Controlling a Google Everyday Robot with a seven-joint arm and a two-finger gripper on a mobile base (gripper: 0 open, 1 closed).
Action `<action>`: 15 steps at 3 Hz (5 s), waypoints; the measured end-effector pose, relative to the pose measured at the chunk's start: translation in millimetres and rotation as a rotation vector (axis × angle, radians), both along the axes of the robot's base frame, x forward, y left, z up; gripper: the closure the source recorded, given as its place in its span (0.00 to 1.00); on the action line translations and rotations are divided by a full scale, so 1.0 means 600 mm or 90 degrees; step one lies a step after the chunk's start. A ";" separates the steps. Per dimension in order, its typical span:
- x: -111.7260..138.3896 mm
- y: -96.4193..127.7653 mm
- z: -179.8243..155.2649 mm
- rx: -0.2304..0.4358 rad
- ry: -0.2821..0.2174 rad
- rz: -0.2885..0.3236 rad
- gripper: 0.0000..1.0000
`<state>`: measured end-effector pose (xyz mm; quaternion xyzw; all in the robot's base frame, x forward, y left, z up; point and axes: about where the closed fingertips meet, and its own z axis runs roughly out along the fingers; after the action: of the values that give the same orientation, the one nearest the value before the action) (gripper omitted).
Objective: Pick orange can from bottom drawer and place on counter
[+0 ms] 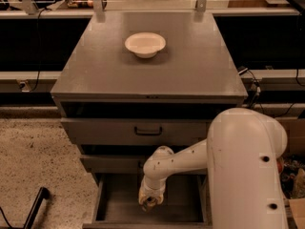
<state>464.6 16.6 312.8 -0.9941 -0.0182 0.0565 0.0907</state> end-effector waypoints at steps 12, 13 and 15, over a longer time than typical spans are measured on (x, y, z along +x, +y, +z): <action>-0.043 -0.192 0.716 -0.105 -0.072 0.109 1.00; -0.042 -0.194 0.717 -0.101 -0.073 0.108 1.00; 0.002 -0.289 0.792 0.056 -0.169 0.068 1.00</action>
Offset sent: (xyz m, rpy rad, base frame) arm -0.0227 -0.0401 0.0455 -0.0665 -0.0145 0.1432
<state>465.8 -157.0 788.2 -0.9855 -0.0857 -0.0718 0.1278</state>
